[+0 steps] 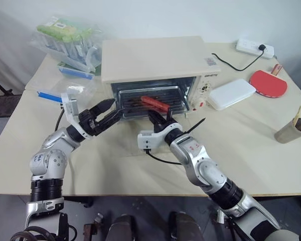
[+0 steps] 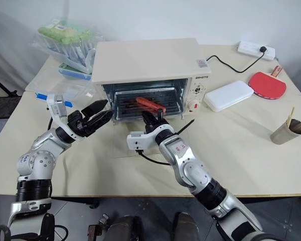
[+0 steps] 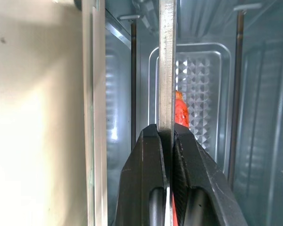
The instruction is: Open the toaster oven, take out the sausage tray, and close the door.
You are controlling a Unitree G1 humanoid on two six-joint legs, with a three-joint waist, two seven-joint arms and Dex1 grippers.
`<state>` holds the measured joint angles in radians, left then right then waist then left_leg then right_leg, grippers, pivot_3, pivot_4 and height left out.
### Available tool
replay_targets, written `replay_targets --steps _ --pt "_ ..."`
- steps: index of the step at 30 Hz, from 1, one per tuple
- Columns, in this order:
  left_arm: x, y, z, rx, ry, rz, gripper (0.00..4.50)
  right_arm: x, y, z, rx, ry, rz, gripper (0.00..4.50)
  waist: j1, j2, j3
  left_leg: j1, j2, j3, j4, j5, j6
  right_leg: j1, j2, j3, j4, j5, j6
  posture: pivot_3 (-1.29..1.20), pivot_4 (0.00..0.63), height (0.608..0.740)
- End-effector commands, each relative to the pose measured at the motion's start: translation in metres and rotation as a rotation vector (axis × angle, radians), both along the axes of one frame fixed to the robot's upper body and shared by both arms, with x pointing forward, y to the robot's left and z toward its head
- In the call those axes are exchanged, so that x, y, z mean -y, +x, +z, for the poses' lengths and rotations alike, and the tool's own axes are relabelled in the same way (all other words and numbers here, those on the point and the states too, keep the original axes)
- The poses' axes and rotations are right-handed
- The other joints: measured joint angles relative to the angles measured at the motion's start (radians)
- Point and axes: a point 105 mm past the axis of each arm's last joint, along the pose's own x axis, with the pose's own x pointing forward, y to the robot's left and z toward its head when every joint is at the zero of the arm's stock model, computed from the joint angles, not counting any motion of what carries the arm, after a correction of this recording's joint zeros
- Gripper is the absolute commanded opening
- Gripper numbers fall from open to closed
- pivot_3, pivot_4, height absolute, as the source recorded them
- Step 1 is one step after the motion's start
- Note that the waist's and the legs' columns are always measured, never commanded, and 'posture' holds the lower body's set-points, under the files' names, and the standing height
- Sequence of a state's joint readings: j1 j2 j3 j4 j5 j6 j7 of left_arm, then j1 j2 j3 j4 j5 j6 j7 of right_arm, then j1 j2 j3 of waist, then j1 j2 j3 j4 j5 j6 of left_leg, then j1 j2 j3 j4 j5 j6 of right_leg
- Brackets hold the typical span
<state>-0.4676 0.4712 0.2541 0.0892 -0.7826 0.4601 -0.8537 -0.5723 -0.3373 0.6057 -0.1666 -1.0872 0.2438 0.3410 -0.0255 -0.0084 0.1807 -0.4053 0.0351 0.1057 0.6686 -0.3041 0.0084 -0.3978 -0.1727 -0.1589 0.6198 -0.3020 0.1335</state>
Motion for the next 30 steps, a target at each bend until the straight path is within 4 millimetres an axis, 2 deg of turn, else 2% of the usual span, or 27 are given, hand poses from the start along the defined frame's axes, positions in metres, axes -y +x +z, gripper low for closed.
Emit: replay_targets --steps 1,7,14,25,30 --pt "-0.012 0.003 0.011 0.026 0.002 0.051 4.50 0.006 -0.013 0.040 0.157 0.055 0.030 0.05 0.001 0.000 0.000 0.000 0.000 0.000 0.000 0.000 0.000 0.000 0.000 0.000 0.000 0.000 0.000 0.00 0.150 0.740" --pt "-0.017 0.008 0.012 0.023 0.000 0.066 4.50 0.010 -0.025 0.036 0.150 0.039 0.072 0.05 0.003 0.000 0.000 0.000 0.000 -0.001 0.000 0.001 0.000 0.000 0.000 0.000 0.000 0.000 0.000 0.00 0.150 0.740" --pt "-0.020 0.005 0.012 0.016 -0.002 0.066 4.50 0.018 -0.024 0.031 0.173 0.030 0.067 0.05 0.002 0.000 0.000 0.000 0.000 0.000 0.000 0.001 0.000 0.001 0.000 0.000 0.000 0.000 0.000 0.00 0.150 0.740" --pt "-0.035 -0.024 -0.003 -0.137 0.010 0.048 4.50 0.025 -0.035 0.032 0.202 0.059 0.119 0.05 0.001 -0.001 -0.001 0.001 0.001 -0.003 0.000 0.002 0.000 0.002 0.000 0.001 0.001 0.000 -0.001 0.00 0.150 0.740" --pt "-0.031 -0.034 -0.008 -0.232 0.011 0.009 4.50 0.024 -0.038 0.030 0.187 0.051 0.143 0.05 -0.002 -0.001 -0.001 0.002 0.001 -0.008 0.001 0.002 0.000 0.003 0.001 0.001 0.000 0.000 -0.001 0.00 0.150 0.740"
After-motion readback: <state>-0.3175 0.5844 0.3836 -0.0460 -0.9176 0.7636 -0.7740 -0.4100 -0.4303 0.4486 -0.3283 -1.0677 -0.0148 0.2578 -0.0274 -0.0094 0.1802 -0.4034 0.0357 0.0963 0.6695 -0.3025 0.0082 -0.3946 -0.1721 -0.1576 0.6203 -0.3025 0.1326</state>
